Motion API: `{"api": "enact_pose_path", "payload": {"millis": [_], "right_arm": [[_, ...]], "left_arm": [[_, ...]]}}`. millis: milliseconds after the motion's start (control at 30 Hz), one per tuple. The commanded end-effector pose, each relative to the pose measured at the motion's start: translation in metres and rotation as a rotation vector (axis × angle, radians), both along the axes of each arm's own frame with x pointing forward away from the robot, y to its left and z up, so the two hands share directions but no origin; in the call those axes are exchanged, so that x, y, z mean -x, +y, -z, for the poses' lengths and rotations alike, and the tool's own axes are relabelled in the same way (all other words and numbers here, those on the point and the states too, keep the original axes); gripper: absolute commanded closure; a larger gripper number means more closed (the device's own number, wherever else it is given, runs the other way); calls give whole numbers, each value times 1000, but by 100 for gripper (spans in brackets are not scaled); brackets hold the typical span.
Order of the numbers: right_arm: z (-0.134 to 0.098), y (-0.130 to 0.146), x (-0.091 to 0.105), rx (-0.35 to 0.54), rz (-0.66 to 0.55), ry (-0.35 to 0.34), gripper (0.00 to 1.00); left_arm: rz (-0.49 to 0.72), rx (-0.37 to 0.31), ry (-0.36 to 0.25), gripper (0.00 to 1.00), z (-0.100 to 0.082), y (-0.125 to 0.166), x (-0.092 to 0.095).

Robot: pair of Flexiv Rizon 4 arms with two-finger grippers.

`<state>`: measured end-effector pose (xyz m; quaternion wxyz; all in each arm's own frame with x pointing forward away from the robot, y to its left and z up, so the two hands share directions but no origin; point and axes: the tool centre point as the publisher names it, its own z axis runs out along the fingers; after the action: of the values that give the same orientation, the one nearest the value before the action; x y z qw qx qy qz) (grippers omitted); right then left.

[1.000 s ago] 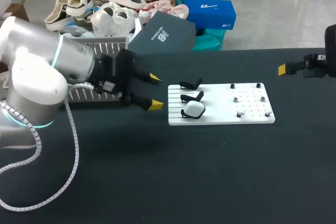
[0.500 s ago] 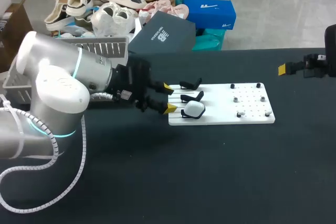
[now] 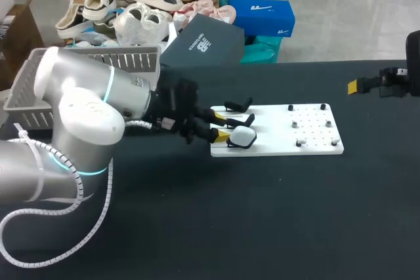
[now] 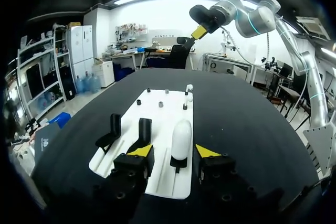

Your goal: Pick up each earbud case from the left stands, insert the matching earbuds, close the lid, and place the case in the box.

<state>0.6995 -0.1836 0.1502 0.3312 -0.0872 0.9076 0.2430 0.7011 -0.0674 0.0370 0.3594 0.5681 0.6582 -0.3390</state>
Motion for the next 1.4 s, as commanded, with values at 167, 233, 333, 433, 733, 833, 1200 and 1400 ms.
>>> {"api": "enact_pose_path", "payload": {"millis": [167, 233, 333, 433, 733, 833, 1200, 1400], "right_arm": [[0, -1, -1, -3, -5, 1, 0], [0, -1, -1, -3, -5, 1, 0], [0, -1, -1, -3, -5, 1, 0], [0, -1, -1, -3, -5, 1, 0], [0, -1, -1, -3, -5, 1, 0], [0, -1, -1, -3, -5, 1, 0], [0, -1, -1, -3, -5, 1, 0], [0, -1, -1, -3, -5, 1, 0]], "left_arm": [[5, 15, 2, 44, 6, -6, -5], [10, 19, 6, 42, 6, -7, -4], [23, 20, 9, 41, 8, -8, -2], [30, 22, 11, 42, 9, -10, 0], [34, 24, 17, 45, 17, -15, -1], [33, 29, 17, 45, 17, -16, -1], [45, 33, 18, 48, 19, -21, 0], [49, 33, 20, 46, 20, -24, 1]]}}
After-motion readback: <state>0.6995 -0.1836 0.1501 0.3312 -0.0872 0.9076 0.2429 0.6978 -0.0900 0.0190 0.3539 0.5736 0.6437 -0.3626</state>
